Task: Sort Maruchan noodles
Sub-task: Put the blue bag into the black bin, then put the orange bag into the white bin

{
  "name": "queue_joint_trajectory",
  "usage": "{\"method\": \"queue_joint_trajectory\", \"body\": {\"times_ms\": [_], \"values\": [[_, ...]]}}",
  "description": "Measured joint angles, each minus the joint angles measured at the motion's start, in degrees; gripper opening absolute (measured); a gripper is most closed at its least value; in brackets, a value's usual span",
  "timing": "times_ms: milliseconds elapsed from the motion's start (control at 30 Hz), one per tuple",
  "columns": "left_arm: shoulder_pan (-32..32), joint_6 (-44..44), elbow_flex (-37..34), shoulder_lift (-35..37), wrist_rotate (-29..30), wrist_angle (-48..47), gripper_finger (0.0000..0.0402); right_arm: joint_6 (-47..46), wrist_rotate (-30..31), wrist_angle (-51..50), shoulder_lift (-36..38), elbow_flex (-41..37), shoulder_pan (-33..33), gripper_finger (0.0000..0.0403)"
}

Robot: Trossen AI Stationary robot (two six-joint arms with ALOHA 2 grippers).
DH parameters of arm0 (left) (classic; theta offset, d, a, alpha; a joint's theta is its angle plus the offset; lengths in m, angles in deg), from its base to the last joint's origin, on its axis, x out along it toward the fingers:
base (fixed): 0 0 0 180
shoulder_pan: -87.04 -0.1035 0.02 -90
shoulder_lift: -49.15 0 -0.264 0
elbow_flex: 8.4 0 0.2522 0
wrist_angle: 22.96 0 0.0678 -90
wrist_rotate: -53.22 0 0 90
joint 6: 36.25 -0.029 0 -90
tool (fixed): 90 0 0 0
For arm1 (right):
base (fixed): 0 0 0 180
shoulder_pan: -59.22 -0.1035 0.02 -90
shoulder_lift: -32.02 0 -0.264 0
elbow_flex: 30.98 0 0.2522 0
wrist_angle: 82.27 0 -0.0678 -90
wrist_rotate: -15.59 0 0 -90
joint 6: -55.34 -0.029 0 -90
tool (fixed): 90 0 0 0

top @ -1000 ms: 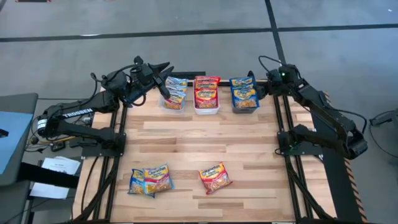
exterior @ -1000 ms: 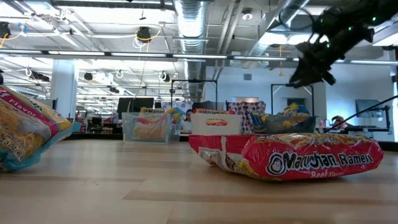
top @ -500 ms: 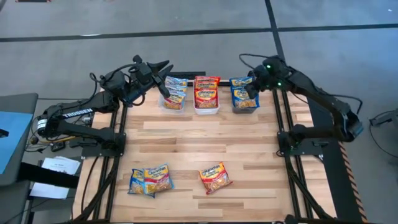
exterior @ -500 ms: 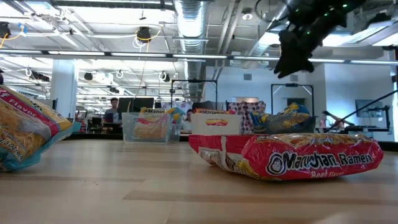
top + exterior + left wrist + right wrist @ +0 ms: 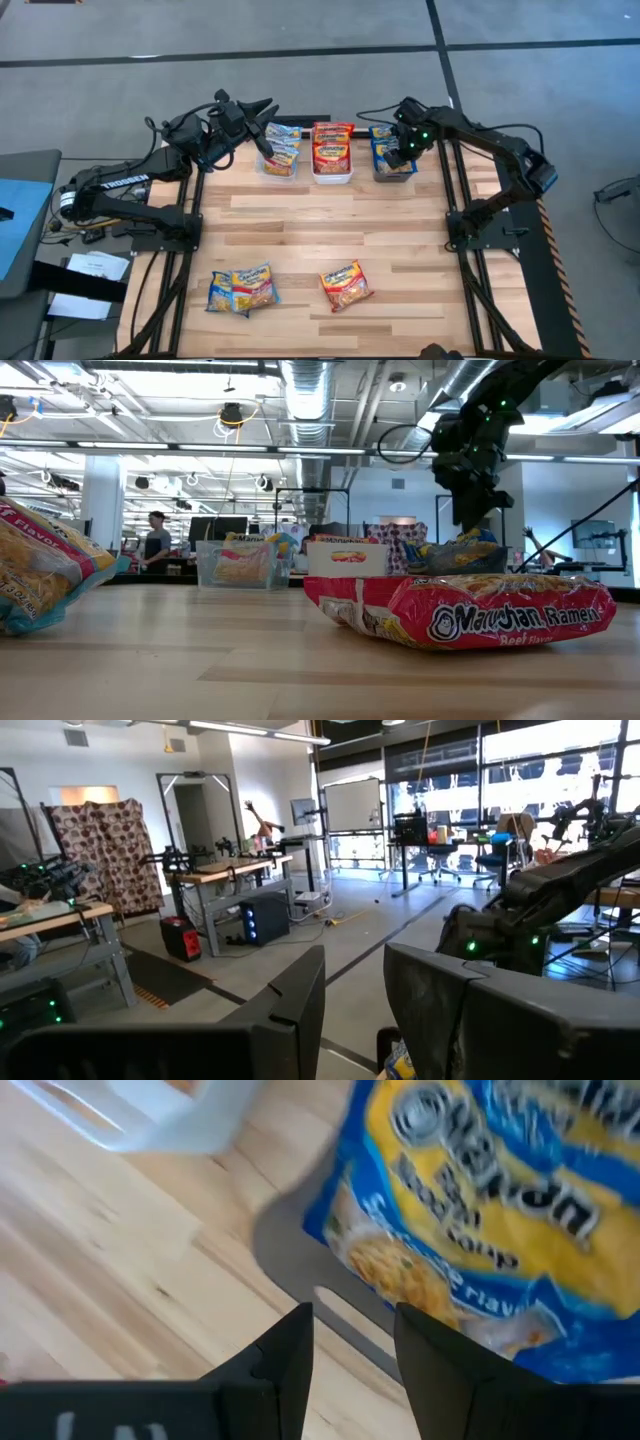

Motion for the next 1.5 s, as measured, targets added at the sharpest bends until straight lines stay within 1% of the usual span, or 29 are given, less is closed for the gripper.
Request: {"method": "queue_joint_trajectory", "body": {"times_ms": [167, 367, 533, 733, 900, 1100, 1267, 1433, 1500], "values": [[0.0, 0.0, 0.0, 0.0, 0.0, -0.7, 0.0095, -0.1, 2.6, -2.6, -3.2, 0.0, -0.3, 0.0163], [0.0, -0.1, 0.0, 0.0, 0.0, -1.8, 0.0096, -0.7, 3.0, -2.0, -7.6, 0.0, -0.3, 0.0163], [0.0, -0.1, 0.0, 0.0, 0.1, -3.2, 0.0096, -1.4, 6.0, -1.0, -11.3, 0.0, -0.3, 0.0163], [0.0, -1.5, 0.0, 0.0, 0.1, -3.3, 0.0096, -3.1, 8.0, 3.3, -13.8, 0.0, -0.3, 0.0163], [0.0, -2.6, 0.0, 0.0, 0.2, -3.3, 0.0096, -3.1, 8.4, 3.7, -14.2, 0.0, -0.3, 0.0163], [0.0, -2.6, 0.0, 0.0, 0.3, -3.3, 0.0096, -3.1, 8.3, 2.6, -10.5, 0.0, -1.2, 0.0163], [0.0, -2.6, 0.0, 0.0, 0.3, -3.6, 0.0095, -3.0, 8.2, 2.1, -4.6, 0.0, -2.3, 0.0163], [0.0, -0.3, 0.0, 1.5, 0.3, -8.3, 0.0095, -3.0, 7.8, 2.2, 0.9, 0.0, -3.8, 0.0163], [0.0, 1.6, 0.0, 2.4, 0.2, -10.1, 0.0095, -3.0, 6.2, 2.3, 2.7, 0.0, -4.6, 0.0163]]}}
